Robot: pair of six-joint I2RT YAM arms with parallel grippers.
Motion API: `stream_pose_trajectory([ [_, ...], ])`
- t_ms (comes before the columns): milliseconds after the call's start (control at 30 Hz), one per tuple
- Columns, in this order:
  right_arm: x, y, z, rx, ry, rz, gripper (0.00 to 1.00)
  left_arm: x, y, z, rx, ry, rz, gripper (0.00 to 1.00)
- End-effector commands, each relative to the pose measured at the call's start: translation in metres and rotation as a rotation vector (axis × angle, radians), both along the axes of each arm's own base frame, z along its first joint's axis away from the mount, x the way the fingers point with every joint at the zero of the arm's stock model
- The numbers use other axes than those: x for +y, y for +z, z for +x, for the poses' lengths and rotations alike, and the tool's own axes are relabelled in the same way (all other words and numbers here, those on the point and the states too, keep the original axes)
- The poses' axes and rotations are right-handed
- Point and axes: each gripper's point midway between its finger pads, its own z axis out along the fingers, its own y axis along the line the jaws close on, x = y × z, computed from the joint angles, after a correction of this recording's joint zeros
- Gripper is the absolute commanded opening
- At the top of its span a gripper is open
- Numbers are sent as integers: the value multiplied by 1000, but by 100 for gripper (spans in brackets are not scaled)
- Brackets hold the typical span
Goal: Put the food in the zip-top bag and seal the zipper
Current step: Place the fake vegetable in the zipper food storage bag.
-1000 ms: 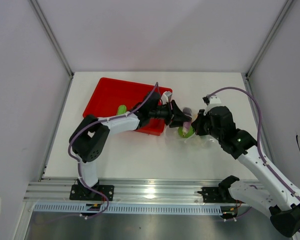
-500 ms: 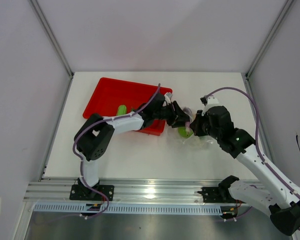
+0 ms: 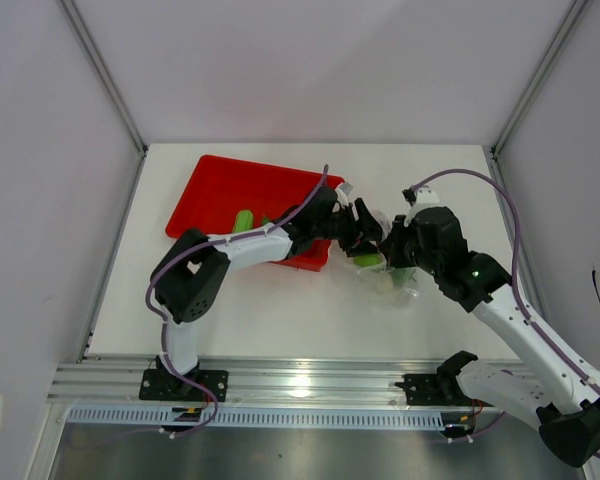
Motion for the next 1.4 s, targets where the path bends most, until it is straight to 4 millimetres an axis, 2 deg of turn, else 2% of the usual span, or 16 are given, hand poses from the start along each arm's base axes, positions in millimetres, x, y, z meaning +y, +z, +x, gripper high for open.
stream_pose_trajectory([
  [0,1,26,4,-44,-25,33,0,-2,23,3,-88,-8,-28,67],
  [33,-1,27,4,-45,-33,33,0,-2,24,3,-94,-15,-32,70],
  [67,-3,28,4,-49,-42,27,0,-3,25,-1,-99,-32,-35,97],
  [100,-4,29,4,-51,-45,29,0,-1,26,-1,-121,-39,-30,99],
  [367,-14,34,5,-67,-94,20,0,18,44,-16,-255,-85,5,100],
  [600,-23,26,7,-56,-128,-9,0,42,64,-29,-498,-115,27,100],
  [633,-24,24,7,-51,-129,-13,0,47,78,-30,-548,-103,17,99],
  [700,-26,21,7,-45,-136,-17,0,57,77,-29,-627,-98,50,100],
  [800,-27,16,6,-32,-134,-25,0,77,83,-16,-702,-28,147,99],
  [1033,-31,13,7,-30,-139,-59,0,151,73,43,-735,190,476,100],
  [1067,-31,12,7,-30,-140,-61,0,161,60,44,-691,165,522,100],
  [1100,-31,13,8,-31,-138,-64,0,174,50,61,-638,186,563,99],
  [1167,-30,12,9,-31,-138,-68,0,184,45,68,-540,160,571,99],
  [1200,-30,13,10,-34,-137,-67,0,195,26,79,-477,162,605,92],
  [1267,-29,11,11,-31,-135,-65,0,200,25,91,-476,155,637,88],
  [1367,-27,9,12,-32,-132,-61,0,209,3,99,-439,160,732,84],
])
